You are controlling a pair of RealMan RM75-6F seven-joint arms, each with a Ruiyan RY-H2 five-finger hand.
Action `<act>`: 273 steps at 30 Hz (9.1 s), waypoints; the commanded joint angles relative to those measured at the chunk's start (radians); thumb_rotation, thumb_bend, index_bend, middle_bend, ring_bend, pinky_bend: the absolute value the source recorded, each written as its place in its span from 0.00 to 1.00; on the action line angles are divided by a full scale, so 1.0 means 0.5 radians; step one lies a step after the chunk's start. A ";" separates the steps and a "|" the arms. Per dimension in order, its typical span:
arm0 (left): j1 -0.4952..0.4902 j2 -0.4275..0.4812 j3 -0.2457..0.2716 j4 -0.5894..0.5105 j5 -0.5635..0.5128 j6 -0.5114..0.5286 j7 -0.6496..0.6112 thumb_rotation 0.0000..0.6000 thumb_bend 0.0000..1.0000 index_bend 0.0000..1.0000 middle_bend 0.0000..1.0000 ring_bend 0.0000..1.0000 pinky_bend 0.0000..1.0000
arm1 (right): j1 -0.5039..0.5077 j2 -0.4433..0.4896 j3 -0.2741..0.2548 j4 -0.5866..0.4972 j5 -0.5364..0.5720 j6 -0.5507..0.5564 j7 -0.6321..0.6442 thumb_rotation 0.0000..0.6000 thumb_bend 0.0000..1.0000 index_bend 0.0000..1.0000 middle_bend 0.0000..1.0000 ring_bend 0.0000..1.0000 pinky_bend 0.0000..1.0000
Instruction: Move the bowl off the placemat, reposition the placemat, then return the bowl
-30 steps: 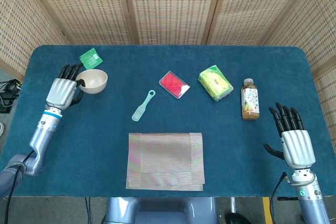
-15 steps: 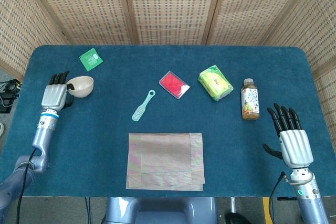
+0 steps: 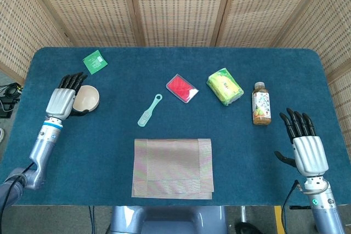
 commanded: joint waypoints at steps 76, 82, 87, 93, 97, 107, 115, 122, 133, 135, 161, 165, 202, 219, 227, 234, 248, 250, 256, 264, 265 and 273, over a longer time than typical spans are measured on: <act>-0.209 -0.147 0.868 -0.713 1.064 -0.047 0.337 1.00 0.36 0.45 0.00 0.00 0.00 | -0.002 0.060 0.014 -0.031 0.039 -0.048 0.091 1.00 0.00 0.03 0.00 0.00 0.00; -0.212 -0.157 0.861 -0.705 1.033 -0.058 0.353 1.00 0.39 0.45 0.00 0.00 0.00 | -0.003 0.061 0.012 -0.035 0.034 -0.047 0.086 1.00 0.00 0.03 0.00 0.00 0.00; -0.218 -0.169 0.864 -0.700 1.017 -0.075 0.358 1.00 0.40 0.45 0.00 0.00 0.00 | -0.003 0.063 0.011 -0.038 0.034 -0.046 0.088 1.00 0.00 0.03 0.00 0.00 0.00; -0.223 -0.176 0.862 -0.699 0.997 -0.089 0.366 1.00 0.45 0.47 0.00 0.00 0.00 | -0.004 0.066 0.012 -0.041 0.033 -0.046 0.093 1.00 0.00 0.03 0.00 0.00 0.00; -0.227 -0.179 0.855 -0.700 0.973 -0.112 0.374 1.00 0.46 0.50 0.00 0.00 0.00 | -0.004 0.069 0.012 -0.042 0.032 -0.046 0.096 1.00 0.00 0.03 0.00 0.00 0.00; -0.223 -0.219 0.816 -0.658 0.921 -0.094 0.333 1.00 0.50 0.68 0.00 0.00 0.00 | -0.006 0.074 0.011 -0.047 0.027 -0.041 0.104 1.00 0.00 0.03 0.00 0.00 0.00; -0.211 -0.258 0.758 -0.627 0.870 -0.057 0.328 1.00 0.55 0.73 0.00 0.00 0.00 | -0.007 0.075 0.008 -0.051 0.023 -0.041 0.104 1.00 0.00 0.03 0.00 0.00 0.00; -0.254 -0.234 0.571 -0.699 0.752 -0.011 0.267 1.00 0.58 0.74 0.00 0.00 0.00 | -0.009 0.075 0.007 -0.053 0.020 -0.038 0.102 1.00 0.00 0.03 0.00 0.00 0.00; -0.607 -0.188 -0.219 -0.638 0.001 -0.392 0.273 1.00 0.58 0.75 0.00 0.00 0.00 | -0.002 0.062 0.011 -0.043 0.042 -0.057 0.079 1.00 0.00 0.03 0.00 0.00 0.00; -0.695 -0.220 -0.344 -0.493 -0.191 -0.509 0.375 1.00 0.58 0.75 0.00 0.00 0.00 | 0.002 0.057 0.014 -0.035 0.056 -0.070 0.073 1.00 0.00 0.03 0.00 0.00 0.00; -0.806 -0.389 -0.508 0.281 -0.658 -0.768 0.179 1.00 0.00 0.00 0.00 0.00 0.00 | 0.022 0.029 0.013 -0.014 0.106 -0.129 0.013 1.00 0.00 0.03 0.00 0.00 0.00; -0.595 -0.077 -0.435 -0.156 -0.565 -0.434 0.398 1.00 0.00 0.00 0.00 0.00 0.00 | 0.023 0.010 -0.022 -0.003 0.048 -0.125 -0.022 1.00 0.00 0.03 0.00 0.00 0.00; 0.608 1.005 0.070 -2.000 -0.464 0.722 1.068 1.00 0.00 0.00 0.00 0.00 0.00 | 0.748 -0.456 -0.365 0.223 -0.767 -1.090 -0.398 1.00 0.00 0.20 0.00 0.00 0.00; 0.588 1.025 0.069 -2.007 -0.487 0.583 1.063 1.00 0.00 0.00 0.00 0.00 0.00 | 0.852 -0.616 -0.344 0.376 -0.634 -1.214 -0.472 1.00 0.00 0.20 0.00 0.00 0.00; 0.591 1.039 0.063 -2.005 -0.480 0.548 1.030 1.00 0.00 0.00 0.00 0.00 0.00 | 0.918 -0.713 -0.314 0.569 -0.637 -1.126 -0.379 1.00 0.19 0.22 0.00 0.00 0.00; 0.598 1.042 0.066 -2.010 -0.450 0.542 1.021 1.00 0.00 0.00 0.00 0.00 0.00 | 0.947 -0.737 -0.307 0.622 -0.622 -1.034 -0.280 1.00 0.46 0.23 0.00 0.00 0.00; 0.600 1.023 0.071 -2.012 -0.426 0.529 1.050 1.00 0.00 0.00 0.00 0.00 0.00 | 0.978 -0.795 -0.360 0.757 -0.683 -0.811 -0.084 1.00 0.73 0.59 0.00 0.00 0.00; 0.600 1.022 0.072 -2.013 -0.423 0.527 1.050 1.00 0.00 0.00 0.00 0.00 0.00 | 0.981 -0.804 -0.370 0.780 -0.697 -0.783 -0.064 1.00 0.73 0.66 0.00 0.00 0.00; 0.600 1.019 0.072 -2.008 -0.422 0.517 1.053 1.00 0.00 0.00 0.00 0.00 0.00 | 0.994 -0.813 -0.422 0.841 -0.779 -0.679 -0.008 1.00 0.73 0.72 0.00 0.00 0.00; 0.579 0.993 0.076 -1.971 -0.434 0.483 1.100 1.00 0.00 0.00 0.00 0.00 0.00 | 1.016 -0.643 -0.653 0.979 -1.213 -0.278 -0.056 1.00 0.72 0.72 0.00 0.00 0.00; 0.581 0.988 0.080 -1.973 -0.429 0.487 1.110 1.00 0.00 0.00 0.00 0.00 0.00 | 1.010 -0.576 -0.694 0.985 -1.271 -0.224 -0.089 1.00 0.72 0.72 0.00 0.00 0.00; 0.579 0.945 0.108 -1.992 -0.394 0.502 1.204 1.00 0.00 0.00 0.00 0.00 0.00 | 0.992 -0.209 -0.745 1.100 -1.371 -0.102 -0.362 1.00 0.68 0.72 0.00 0.00 0.00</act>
